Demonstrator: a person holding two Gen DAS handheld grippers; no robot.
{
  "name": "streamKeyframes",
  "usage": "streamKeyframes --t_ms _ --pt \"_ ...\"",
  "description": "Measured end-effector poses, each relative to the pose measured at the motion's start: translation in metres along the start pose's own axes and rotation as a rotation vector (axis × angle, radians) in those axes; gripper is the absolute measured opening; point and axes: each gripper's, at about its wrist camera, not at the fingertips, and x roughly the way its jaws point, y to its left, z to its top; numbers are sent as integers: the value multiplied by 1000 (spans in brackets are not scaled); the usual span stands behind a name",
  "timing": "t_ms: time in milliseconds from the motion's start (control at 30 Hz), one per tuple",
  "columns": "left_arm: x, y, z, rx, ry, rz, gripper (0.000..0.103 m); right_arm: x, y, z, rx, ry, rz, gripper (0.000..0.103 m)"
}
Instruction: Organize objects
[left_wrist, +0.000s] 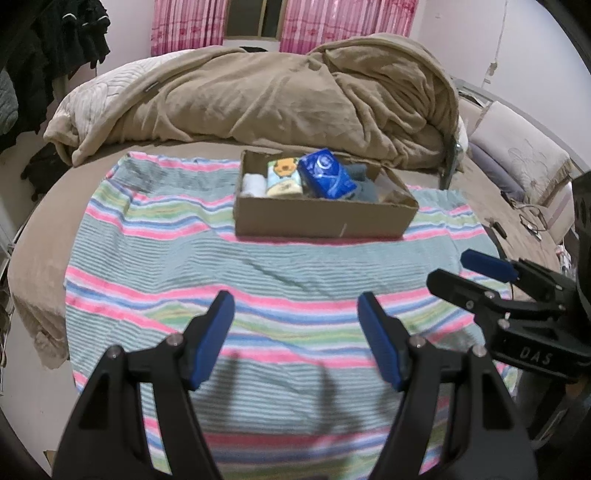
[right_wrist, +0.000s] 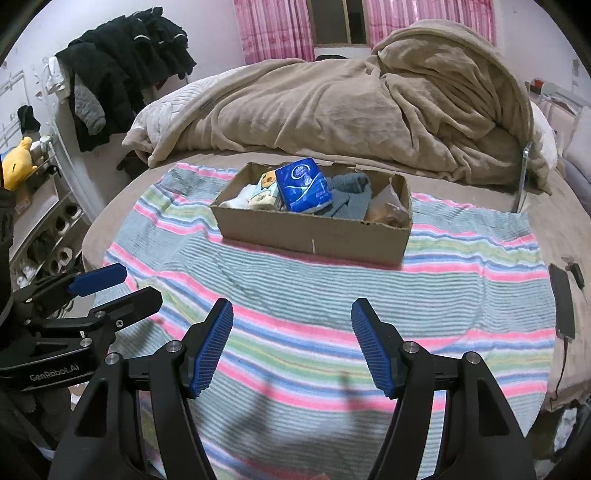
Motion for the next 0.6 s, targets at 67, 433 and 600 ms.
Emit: streamKeyframes --t_ms 67,433,600 --pt "-5 -3 -4 8 -1 -2 71 -5 1 -3 4 -3 -1 70" --pt "-23 -10 -19 19 8 25 71 -29 2 -16 40 -28 8 70" --pt "-29 -14 -22 36 7 30 71 -34 4 -17 40 -38 13 70"
